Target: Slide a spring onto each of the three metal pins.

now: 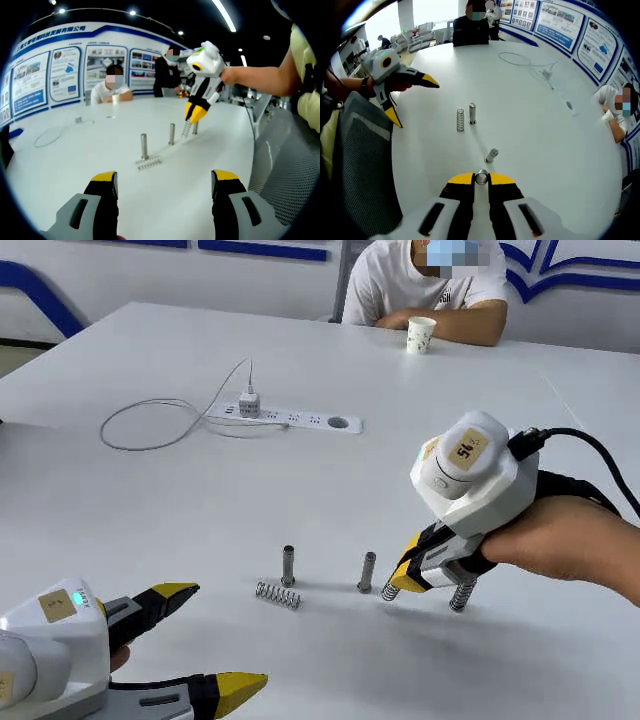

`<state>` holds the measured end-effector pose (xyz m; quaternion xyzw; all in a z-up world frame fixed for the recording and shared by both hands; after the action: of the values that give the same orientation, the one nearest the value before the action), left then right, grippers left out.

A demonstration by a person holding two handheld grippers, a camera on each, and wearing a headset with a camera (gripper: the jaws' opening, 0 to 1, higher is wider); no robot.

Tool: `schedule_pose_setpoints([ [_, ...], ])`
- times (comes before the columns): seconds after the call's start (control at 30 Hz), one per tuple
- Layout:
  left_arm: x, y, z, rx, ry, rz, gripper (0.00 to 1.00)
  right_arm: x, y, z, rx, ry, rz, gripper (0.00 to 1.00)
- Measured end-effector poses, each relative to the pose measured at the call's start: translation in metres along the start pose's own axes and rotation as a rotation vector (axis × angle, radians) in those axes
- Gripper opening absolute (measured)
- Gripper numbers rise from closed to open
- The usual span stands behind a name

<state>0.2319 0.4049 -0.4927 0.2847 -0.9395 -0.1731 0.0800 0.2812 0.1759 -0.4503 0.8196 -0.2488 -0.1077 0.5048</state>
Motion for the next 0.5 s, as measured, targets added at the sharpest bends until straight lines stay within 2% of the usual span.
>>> schedule_pose_setpoints([
  [0.5, 0.001, 0.000, -0.001, 0.001, -0.005, 0.004, 0.78, 0.005, 0.019, -0.014, 0.020, 0.004, 0.003, 0.12],
])
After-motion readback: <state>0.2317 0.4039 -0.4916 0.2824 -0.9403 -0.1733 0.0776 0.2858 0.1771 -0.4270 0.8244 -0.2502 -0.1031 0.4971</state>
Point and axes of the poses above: the centre of the closed fingertips' face, and the gripper's own axes: y roughly backward along the fingers, x roughly to its right, z roughly out of its underside, the point moved 6 cm from there along y, roughly backward along the fingers, and after that the axes turned 3 degrees about -x, right-handed, at the moved point
